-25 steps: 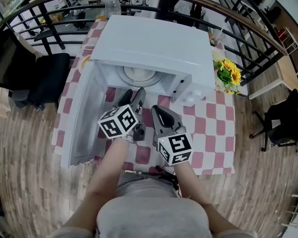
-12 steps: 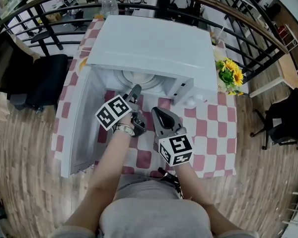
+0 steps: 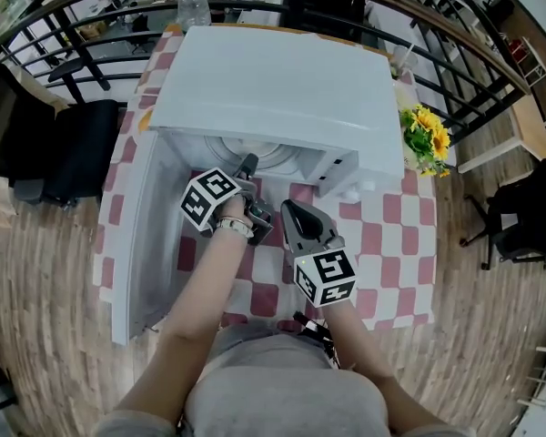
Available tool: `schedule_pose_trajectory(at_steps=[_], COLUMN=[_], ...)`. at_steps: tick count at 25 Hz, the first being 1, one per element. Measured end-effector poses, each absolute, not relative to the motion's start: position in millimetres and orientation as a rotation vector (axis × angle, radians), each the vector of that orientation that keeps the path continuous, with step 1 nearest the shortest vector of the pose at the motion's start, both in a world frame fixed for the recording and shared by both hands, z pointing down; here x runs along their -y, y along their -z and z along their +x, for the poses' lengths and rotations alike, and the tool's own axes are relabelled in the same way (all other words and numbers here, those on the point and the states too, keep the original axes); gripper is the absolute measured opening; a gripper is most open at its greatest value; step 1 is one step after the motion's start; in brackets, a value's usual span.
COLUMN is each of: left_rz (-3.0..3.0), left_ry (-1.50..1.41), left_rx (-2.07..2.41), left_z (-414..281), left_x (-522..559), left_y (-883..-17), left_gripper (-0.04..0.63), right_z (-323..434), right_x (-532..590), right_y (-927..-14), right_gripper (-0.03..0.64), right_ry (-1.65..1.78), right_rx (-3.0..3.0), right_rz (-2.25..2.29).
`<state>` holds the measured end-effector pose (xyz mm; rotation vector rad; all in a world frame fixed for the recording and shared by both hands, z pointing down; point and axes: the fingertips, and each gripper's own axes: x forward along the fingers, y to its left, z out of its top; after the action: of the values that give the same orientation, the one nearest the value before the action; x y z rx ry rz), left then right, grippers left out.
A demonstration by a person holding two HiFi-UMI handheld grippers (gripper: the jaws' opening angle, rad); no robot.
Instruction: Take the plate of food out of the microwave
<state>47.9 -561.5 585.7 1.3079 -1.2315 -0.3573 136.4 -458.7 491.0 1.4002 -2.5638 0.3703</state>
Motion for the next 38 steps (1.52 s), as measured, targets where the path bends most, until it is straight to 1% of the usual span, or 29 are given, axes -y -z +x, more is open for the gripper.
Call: schedule_pose_trajectory(at_steps=[14,25,38], left_rz=[1.02,0.986,1.015], left_ry=[0.343,0.393,0.382], left_rx=[1.349,1.331,1.253], left_z=[44,44,47], left_x=[577,578,566], left_y=[-617,-619,-614], left_gripper=[0.328,0.327,0.262], right_z=[150,151,149], right_x=[469,470,461], right_y=[-511,-514,-511], right_gripper=[0.026,0.026,0.026], right_ry=[-0.431,-0.437,-0.425], right_rx=[2.504,2.487,2.476], right_rz=[1.433,1.453,1.464])
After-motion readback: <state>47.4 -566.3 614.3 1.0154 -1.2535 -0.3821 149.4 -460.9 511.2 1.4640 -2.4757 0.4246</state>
